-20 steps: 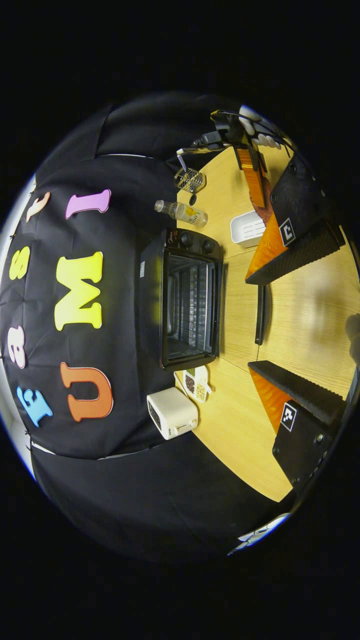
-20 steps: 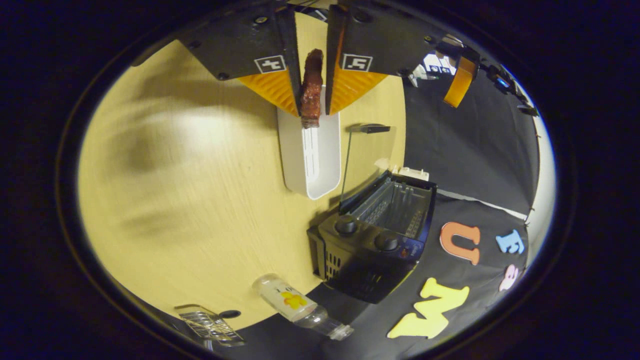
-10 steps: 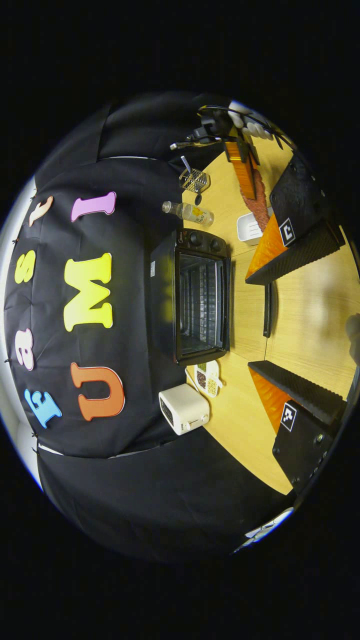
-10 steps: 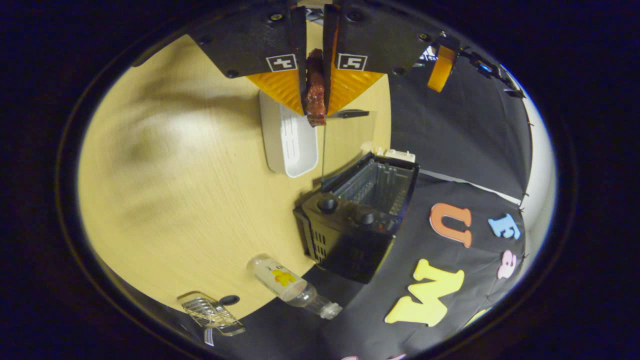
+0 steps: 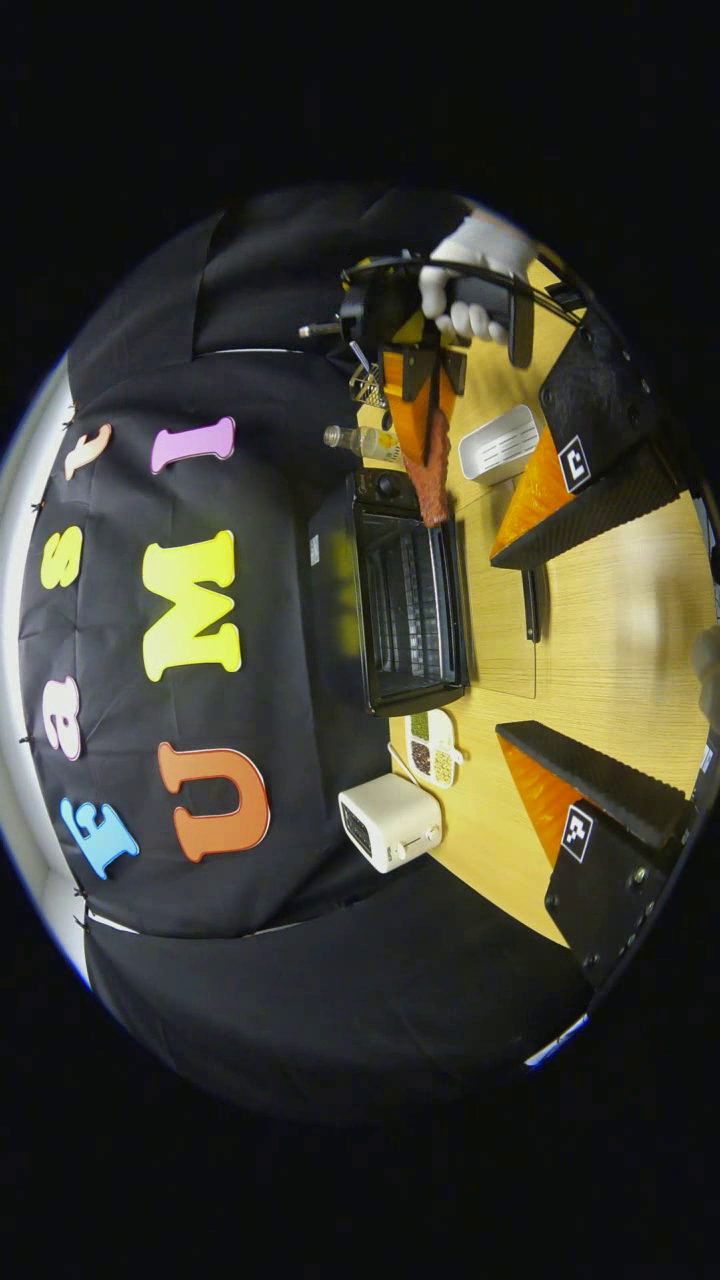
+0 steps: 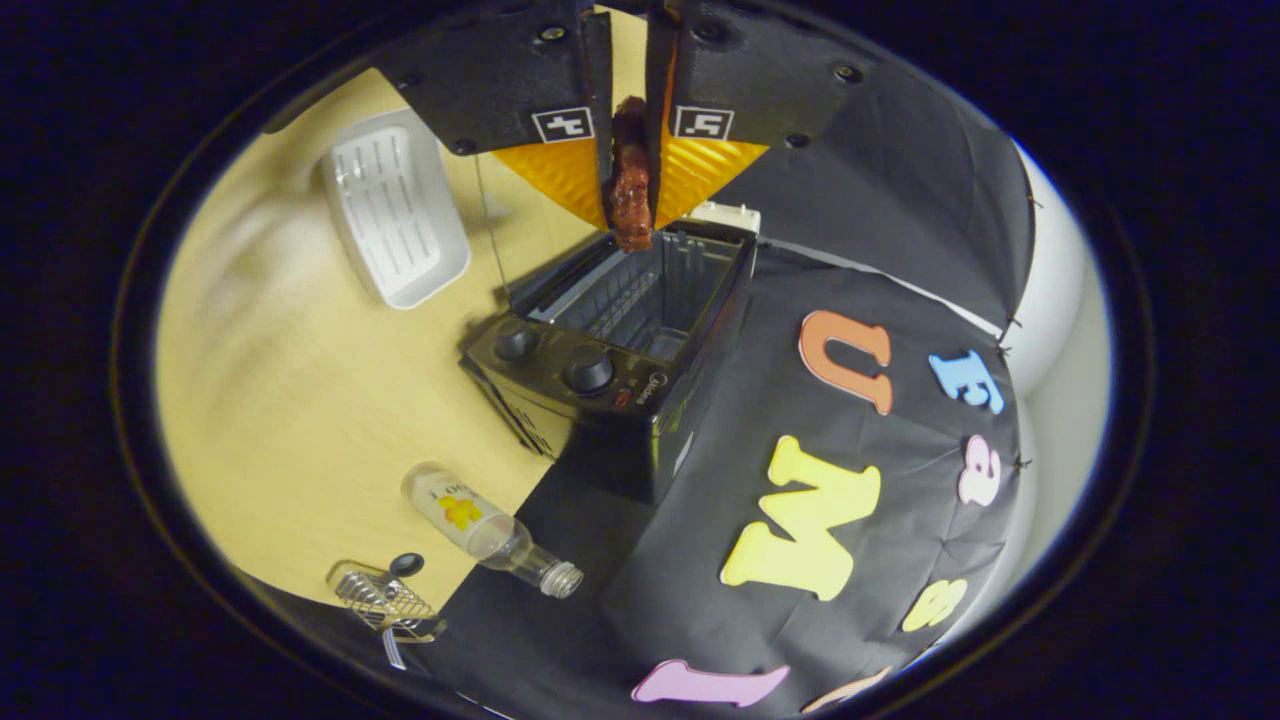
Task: Open the electric oven with the left hand, put the food in, and close the electric oven.
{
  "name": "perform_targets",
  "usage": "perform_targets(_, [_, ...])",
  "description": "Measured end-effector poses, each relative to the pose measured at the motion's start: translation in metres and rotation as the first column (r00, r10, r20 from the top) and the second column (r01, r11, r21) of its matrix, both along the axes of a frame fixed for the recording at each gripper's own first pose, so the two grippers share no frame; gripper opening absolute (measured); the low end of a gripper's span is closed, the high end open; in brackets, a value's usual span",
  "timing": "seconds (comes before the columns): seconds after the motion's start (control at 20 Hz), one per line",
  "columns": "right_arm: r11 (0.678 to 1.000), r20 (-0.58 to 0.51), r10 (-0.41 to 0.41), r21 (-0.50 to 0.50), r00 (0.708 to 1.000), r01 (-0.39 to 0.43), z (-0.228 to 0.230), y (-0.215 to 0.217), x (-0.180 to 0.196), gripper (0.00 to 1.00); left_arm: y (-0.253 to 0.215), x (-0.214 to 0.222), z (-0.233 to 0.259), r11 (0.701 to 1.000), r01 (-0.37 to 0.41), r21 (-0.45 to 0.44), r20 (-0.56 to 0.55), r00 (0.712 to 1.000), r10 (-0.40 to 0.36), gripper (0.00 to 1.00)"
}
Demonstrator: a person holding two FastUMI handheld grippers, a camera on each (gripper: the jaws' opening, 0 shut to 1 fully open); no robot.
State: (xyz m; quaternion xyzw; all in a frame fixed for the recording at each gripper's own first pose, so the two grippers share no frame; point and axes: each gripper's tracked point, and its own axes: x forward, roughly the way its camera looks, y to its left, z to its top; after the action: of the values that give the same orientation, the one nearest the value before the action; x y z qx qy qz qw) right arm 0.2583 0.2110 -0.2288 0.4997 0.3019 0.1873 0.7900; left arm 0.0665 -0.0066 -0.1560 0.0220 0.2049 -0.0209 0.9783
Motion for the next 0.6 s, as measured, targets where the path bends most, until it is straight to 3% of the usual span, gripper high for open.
perform_targets(0.3, [0.982, 0.034, -0.185, 0.047, 0.982, 0.183, -0.015, 0.06, 0.053, 0.16, 0.023, -0.005, 0.006, 1.0, 0.022, 0.001, 0.014, 1.0, -0.022, 0.97])
perform_targets(0.6, [0.914, -0.013, -0.389, 0.117, 0.921, 0.388, -0.033, 0.092, 0.122, 0.16, 0.065, 0.011, -0.003, 0.998, -0.06, -0.009, 0.024, 0.998, 0.06, 0.97])
